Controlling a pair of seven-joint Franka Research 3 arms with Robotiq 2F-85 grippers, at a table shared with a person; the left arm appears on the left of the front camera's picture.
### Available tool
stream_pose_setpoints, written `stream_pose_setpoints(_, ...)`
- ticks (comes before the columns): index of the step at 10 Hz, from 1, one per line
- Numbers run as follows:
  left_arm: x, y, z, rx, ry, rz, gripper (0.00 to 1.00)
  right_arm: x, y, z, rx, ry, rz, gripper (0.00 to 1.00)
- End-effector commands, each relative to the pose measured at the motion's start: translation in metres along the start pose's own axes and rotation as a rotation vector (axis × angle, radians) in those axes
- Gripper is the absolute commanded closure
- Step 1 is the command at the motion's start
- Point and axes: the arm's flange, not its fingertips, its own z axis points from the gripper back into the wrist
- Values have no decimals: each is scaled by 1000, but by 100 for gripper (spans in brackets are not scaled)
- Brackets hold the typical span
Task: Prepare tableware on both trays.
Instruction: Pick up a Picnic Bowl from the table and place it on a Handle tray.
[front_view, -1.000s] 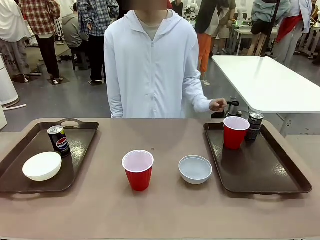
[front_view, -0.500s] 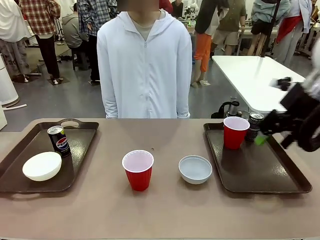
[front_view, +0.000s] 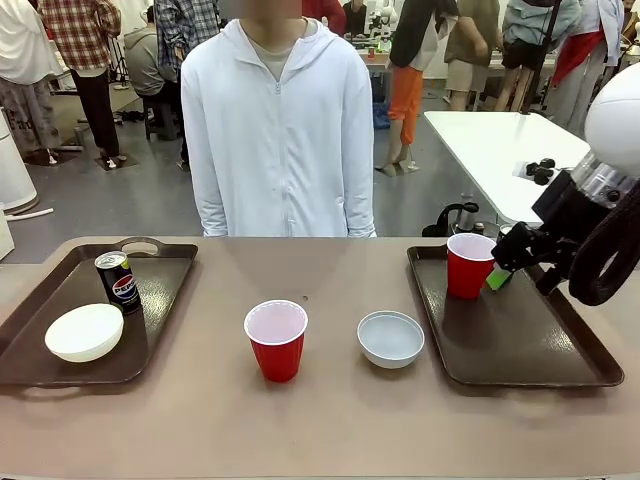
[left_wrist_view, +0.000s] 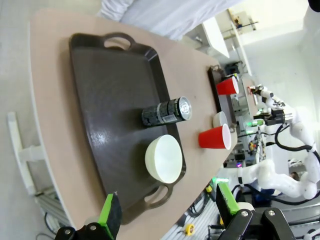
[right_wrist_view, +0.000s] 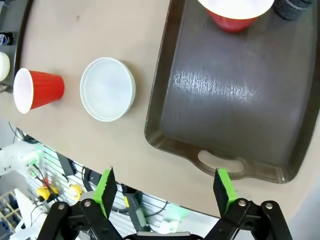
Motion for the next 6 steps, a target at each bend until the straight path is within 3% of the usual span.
stream_pose_setpoints(1, -3, -2, 0, 0, -4, -6, 0, -3, -2, 2, -13, 10, -6, 0)
stream_pose_setpoints(3, -3, -2, 0, 0, -4, -6, 0, 10, 13, -14, -18, -12, -2, 0)
stream_pose_setpoints(6, -3, -2, 0, 0, -4, -6, 0, 33, 83, -50, -173, -30, 34, 0)
